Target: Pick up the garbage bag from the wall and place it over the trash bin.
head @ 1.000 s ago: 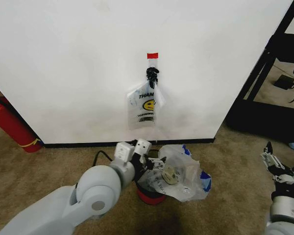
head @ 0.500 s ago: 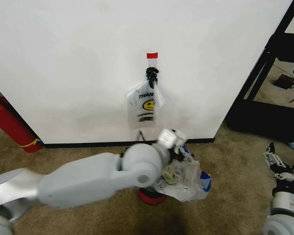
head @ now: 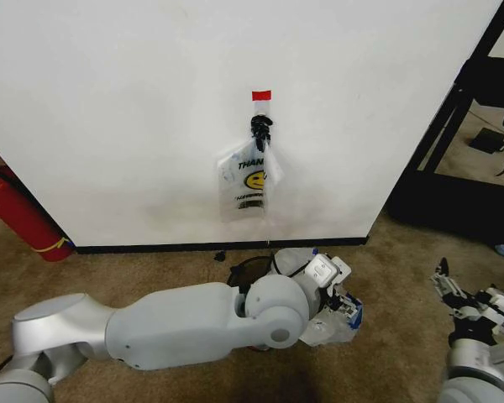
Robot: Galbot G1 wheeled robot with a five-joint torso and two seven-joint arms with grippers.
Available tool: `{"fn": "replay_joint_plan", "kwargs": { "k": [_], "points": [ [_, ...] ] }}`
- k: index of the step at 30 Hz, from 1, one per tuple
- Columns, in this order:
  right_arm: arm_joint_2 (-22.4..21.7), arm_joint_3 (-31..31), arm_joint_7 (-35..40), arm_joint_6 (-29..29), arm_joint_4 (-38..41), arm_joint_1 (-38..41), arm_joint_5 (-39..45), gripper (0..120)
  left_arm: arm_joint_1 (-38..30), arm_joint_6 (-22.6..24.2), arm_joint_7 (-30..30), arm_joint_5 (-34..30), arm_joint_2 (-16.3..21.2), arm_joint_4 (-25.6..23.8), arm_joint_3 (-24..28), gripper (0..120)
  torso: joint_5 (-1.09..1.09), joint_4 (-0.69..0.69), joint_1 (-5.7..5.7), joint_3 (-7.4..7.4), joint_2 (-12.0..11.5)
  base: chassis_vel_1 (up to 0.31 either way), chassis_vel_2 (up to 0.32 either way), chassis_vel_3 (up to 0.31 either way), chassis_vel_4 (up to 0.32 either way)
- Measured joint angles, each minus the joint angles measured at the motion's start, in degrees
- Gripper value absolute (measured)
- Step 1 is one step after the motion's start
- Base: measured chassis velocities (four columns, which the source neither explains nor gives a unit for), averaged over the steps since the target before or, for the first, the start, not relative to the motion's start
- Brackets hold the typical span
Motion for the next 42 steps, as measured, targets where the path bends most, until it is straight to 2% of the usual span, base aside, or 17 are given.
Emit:
{"fn": "replay_joint_plan", "kwargs": {
  "k": [7, 14, 18, 19, 21, 22, 23, 29, 33, 38, 42],
  "points": [
    [0.1, -1.2, 0.0, 0.0, 0.2, 0.2, -0.8, 100, 2.3, -0.9, 2.8, 3.3, 0.7, 0.7, -0.2, 86, 0.00, 0.00, 0.00, 0.00, 0.0, 0.000, 0.000, 0.000, 0.000],
    [0.3, -1.9, 0.0, 0.0, 1.1, -0.1, -1.3, 100, 3.7, -1.5, 3.5, 4.1, 1.1, 1.1, -0.3, 57, 0.00, 0.00, 0.00, 0.00, 0.0, 0.000, 0.000, 0.000, 0.000],
    [0.4, -1.9, 0.0, 0.0, 1.3, -0.2, -1.3, 100, 3.7, -2.0, 3.6, 4.6, 0.9, 1.7, -0.3, 49, 0.00, -0.01, 0.00, 0.00, 0.0, 0.000, 0.000, 0.000, 0.000],
    [0.4, -1.9, 0.0, 0.1, 1.4, -0.3, -1.3, 100, 3.6, -2.3, 3.8, 4.8, 0.8, 2.1, -0.3, 41, 0.00, -0.01, 0.00, 0.00, 0.0, 0.000, 0.000, 0.000, 0.000],
    [0.5, -1.9, 0.0, 0.2, 1.4, -0.4, -1.3, 100, 3.5, -2.5, 3.9, 4.9, 0.8, 2.4, -0.3, 36, 0.01, -0.01, 0.00, 0.00, 0.0, 0.000, 0.000, 0.000, 0.000],
    [0.5, -1.8, -0.1, 0.2, 1.4, -0.5, -1.3, 100, 3.5, -2.6, 3.9, 4.9, 0.7, 2.5, -0.3, 29, 0.01, -0.01, 0.00, 0.00, 0.0, 0.000, 0.000, 0.000, 0.000],
    [0.5, -1.8, -0.1, 0.2, 1.4, -0.5, -1.3, 100, 3.5, -2.6, 3.9, 4.9, 0.7, 2.5, -0.3, 29, 0.01, -0.01, 0.00, 0.00, 0.0, 0.000, 0.000, 0.000, 0.000],
    [0.5, -2.0, -0.3, 0.4, 1.1, -0.5, -1.3, 100, 4.5, -3.1, 4.2, 5.6, 1.1, 2.8, -0.5, 2, 0.01, -0.01, 0.00, 0.00, 0.0, 0.000, 0.000, 0.000, 0.000],
    [0.3, -2.5, -0.3, 0.4, 0.9, -0.2, -1.3, 100, 5.2, -3.7, 4.1, 6.2, 1.8, 2.8, -1.2, 0, 0.01, -0.01, 0.00, 0.00, 0.0, 0.000, 0.000, 0.000, 0.000],
    [-0.6, -4.4, -0.4, -0.7, 1.0, -0.3, -0.6, 100, 8.1, -4.0, 4.4, 6.5, 4.5, 0.7, -4.1, 0, 0.01, -0.01, 0.00, 0.00, 0.0, 0.000, 0.000, 0.000, 0.000],
    [-3.2, -7.2, -2.3, -5.6, 2.2, -0.5, 2.0, 100, 11.9, -4.5, 5.4, 7.5, 7.7, -1.5, -7.8, 0, 0.00, -0.01, 0.00, 0.00, 0.0, 0.000, 0.000, 0.000, 0.000]
  ]
}}
